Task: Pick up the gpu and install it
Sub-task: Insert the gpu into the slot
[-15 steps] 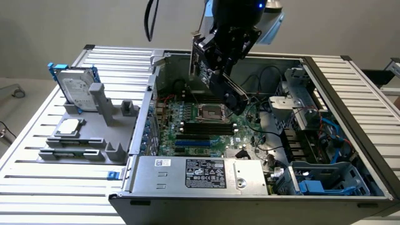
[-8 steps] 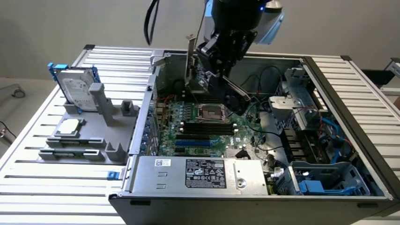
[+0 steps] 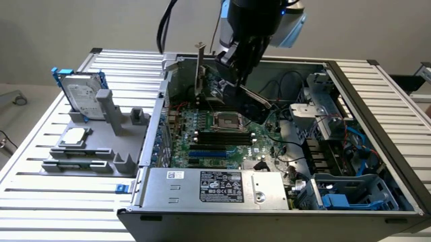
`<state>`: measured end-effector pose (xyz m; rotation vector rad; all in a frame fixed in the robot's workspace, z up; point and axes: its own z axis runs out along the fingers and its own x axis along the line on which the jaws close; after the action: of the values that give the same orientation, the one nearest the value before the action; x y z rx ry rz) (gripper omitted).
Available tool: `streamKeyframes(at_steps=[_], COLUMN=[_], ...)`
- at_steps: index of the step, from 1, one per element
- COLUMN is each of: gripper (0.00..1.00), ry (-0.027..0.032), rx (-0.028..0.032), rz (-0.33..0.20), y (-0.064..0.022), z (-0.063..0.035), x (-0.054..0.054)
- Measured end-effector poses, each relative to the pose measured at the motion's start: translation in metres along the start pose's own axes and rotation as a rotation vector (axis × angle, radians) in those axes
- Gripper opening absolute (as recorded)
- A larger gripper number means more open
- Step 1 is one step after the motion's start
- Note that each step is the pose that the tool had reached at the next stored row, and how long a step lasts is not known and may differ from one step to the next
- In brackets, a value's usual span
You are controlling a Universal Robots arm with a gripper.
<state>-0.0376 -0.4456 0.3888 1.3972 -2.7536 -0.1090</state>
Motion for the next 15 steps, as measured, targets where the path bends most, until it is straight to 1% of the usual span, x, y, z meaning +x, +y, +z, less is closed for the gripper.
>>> streamKeyframes(at_steps=[15], gripper=[0.26], ry=[0.0234], rx=[0.0039], rz=[-0.270], y=[-0.0011], z=[0.0119], x=[0.000])
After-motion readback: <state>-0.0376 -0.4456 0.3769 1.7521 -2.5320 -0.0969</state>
